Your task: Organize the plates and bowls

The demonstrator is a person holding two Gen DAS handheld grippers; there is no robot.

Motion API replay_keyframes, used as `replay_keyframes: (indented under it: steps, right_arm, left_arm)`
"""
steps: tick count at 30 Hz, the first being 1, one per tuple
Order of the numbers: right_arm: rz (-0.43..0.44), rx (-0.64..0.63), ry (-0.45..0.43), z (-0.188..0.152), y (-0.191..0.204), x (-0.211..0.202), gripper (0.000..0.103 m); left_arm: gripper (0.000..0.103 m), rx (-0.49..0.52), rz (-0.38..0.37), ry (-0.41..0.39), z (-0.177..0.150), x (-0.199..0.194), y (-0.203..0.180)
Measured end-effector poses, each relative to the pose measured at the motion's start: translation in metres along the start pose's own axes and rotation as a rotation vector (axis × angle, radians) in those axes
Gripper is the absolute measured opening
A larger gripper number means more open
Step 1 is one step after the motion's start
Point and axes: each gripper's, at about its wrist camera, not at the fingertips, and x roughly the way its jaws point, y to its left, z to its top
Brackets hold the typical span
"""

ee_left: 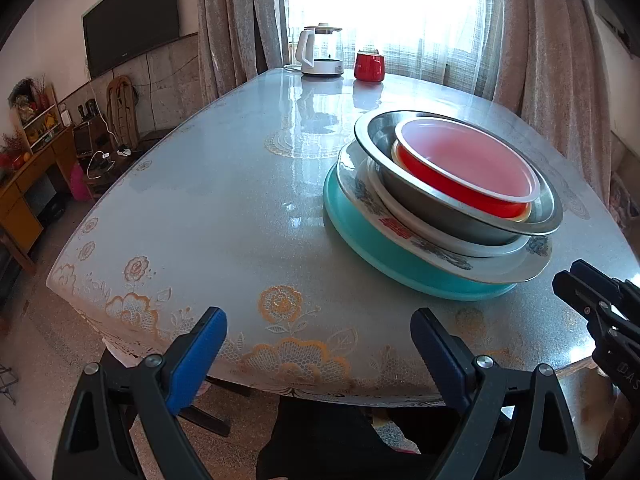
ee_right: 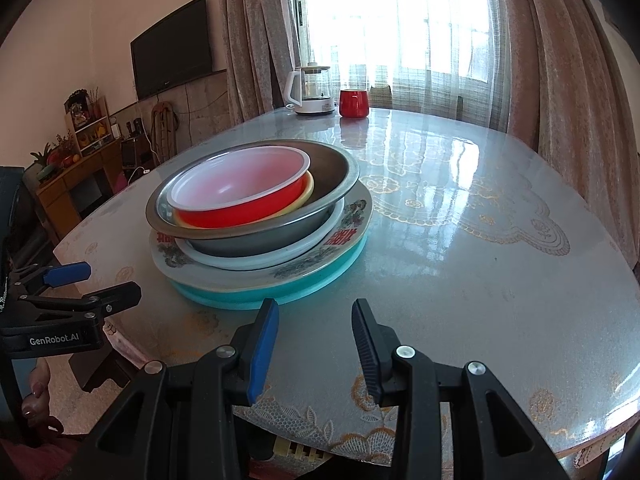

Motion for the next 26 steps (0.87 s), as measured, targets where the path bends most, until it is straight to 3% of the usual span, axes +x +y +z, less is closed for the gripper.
replay_keyframes:
  steps: [4,12,26]
  right_arm:
    - [0.005,0.011,-0.003,0.004,-0.003,0.000,0.038]
    - [0.010,0.014,0.000,0.005,-0.004,0.002,0.038]
    - [0.013,0.046,0.015,0.006,-0.012,0.008,0.038]
  left_arm:
    - [0.094,-0.015,-0.013,-0.016,0.002,-0.005,0.004]
    - [0.094,-0.009,0.043,0.024,0.002,0.004,0.003]
    - [0.093,-0.045,0.002,0.020,0.000,0.005,0.007]
